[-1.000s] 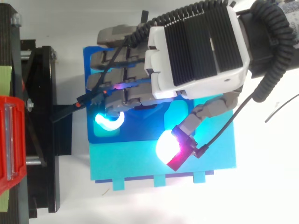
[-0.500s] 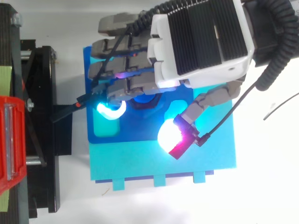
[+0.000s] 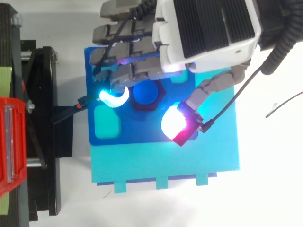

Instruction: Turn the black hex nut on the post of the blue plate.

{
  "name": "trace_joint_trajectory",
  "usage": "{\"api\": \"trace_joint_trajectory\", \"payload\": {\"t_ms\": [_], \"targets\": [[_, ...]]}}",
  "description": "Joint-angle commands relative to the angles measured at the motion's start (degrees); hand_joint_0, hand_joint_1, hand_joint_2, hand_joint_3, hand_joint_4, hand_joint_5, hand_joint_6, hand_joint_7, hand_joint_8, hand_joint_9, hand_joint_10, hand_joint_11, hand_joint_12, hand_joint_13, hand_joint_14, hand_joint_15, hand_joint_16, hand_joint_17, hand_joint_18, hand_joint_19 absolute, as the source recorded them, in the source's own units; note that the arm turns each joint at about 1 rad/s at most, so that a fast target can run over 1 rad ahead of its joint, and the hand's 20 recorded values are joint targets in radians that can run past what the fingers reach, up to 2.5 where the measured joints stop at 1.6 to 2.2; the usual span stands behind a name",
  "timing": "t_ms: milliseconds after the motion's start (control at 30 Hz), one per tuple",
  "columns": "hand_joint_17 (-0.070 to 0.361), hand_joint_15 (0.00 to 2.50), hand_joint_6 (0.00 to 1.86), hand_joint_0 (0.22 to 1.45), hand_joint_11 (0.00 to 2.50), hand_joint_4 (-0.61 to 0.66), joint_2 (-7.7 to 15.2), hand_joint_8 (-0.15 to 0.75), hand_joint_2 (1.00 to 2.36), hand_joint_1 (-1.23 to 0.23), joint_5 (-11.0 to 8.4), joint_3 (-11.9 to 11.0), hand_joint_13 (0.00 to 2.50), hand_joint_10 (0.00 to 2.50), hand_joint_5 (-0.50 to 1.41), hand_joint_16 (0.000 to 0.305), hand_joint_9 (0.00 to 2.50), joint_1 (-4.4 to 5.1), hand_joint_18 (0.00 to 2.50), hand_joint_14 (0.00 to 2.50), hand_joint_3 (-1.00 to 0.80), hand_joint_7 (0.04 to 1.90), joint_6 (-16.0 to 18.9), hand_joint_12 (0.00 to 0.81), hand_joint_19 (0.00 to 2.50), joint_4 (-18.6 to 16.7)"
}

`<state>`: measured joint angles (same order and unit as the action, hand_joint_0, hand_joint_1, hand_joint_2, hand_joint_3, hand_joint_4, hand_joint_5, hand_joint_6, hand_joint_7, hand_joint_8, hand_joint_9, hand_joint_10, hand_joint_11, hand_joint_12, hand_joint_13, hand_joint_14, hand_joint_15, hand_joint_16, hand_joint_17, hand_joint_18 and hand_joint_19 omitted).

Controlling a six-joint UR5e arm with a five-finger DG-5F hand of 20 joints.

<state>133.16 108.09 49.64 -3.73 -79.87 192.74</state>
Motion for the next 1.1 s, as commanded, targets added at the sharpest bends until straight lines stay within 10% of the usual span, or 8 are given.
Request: {"api": "trace_joint_trajectory", "payload": {"t_ms": [0, 1067], "targets": [[0.109, 0.1, 0.5, 0.45, 0.0, 0.14, 0.0, 0.187, 1.0, -0.56, 0.54, 0.0, 0.26, 0.0, -0.21, 0.048, 0.31, -0.57, 0.01, 0.0, -0.5, 0.74, -0.4, 0.312, 0.18, 0.0], [0.109, 0.1, 0.5, 0.45, 0.0, 0.14, -0.1, 0.187, 1.0, -0.56, 4.67, 0.0, 0.27, 0.0, -0.21, 0.048, 0.31, -3.91, 0.01, 0.0, -0.5, 0.74, -1.7, 0.311, 0.18, 0.1]]}}
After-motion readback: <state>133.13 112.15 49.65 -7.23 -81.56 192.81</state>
